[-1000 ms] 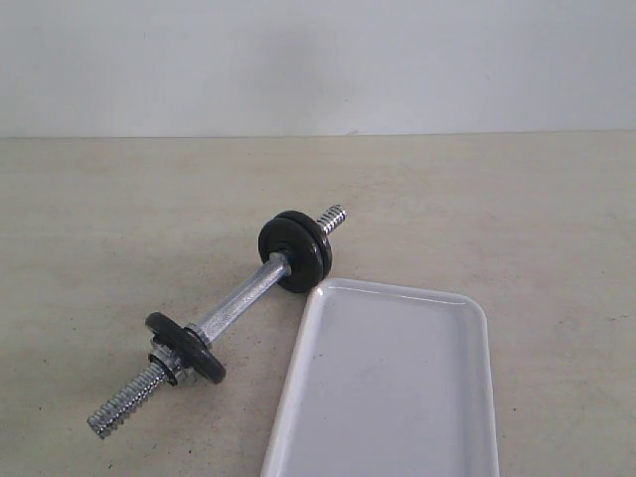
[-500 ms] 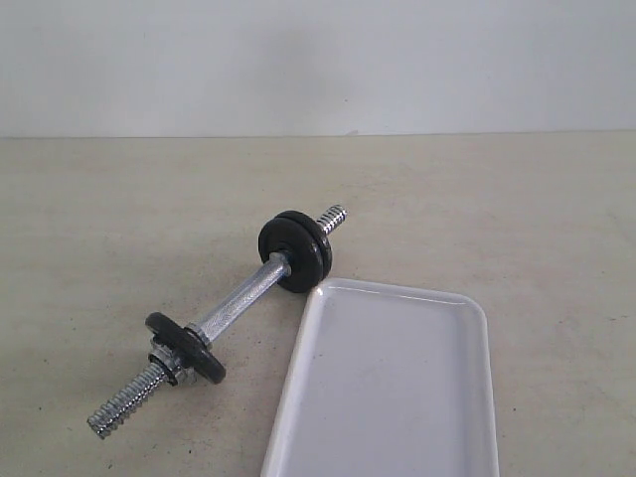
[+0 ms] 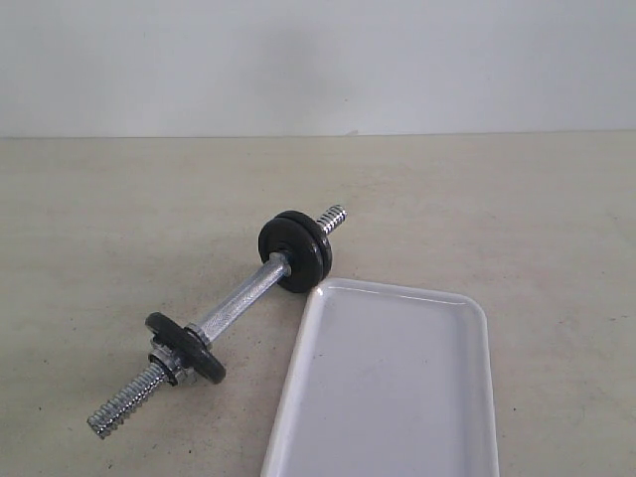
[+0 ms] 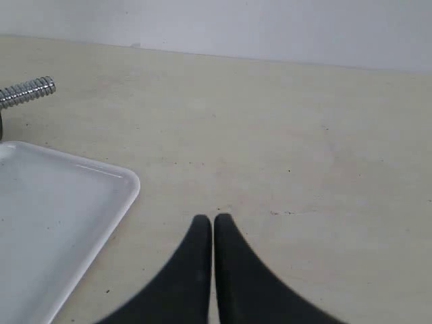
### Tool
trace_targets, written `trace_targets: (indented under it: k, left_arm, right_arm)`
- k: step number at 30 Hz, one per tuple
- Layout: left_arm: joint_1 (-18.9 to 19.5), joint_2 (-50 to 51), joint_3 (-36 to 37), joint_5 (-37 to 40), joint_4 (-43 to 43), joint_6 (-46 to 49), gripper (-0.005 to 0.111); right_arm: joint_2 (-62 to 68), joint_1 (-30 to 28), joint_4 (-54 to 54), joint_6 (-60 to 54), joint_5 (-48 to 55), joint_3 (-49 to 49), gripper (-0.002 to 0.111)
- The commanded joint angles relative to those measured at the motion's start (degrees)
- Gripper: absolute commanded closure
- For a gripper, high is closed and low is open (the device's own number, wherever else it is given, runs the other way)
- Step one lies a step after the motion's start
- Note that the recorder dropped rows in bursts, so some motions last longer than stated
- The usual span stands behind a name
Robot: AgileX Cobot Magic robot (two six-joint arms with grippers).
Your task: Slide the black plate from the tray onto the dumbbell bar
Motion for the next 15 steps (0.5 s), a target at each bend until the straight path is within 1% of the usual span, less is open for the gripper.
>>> trace_targets:
  k: [1, 15]
  left_arm:
    - [0.12, -0.19, 0.01, -0.05, -0.22, 0.00, 0.103]
    - [0.12, -0.19, 0.01, -0.05, -0.22, 0.00, 0.103]
  right_arm:
    - [-0.29, 0.15, 0.12, 0.27, -0.61, -0.02, 0.109]
    - [-0.29, 0.15, 0.21, 0.27, -1.02, -0.02, 0.109]
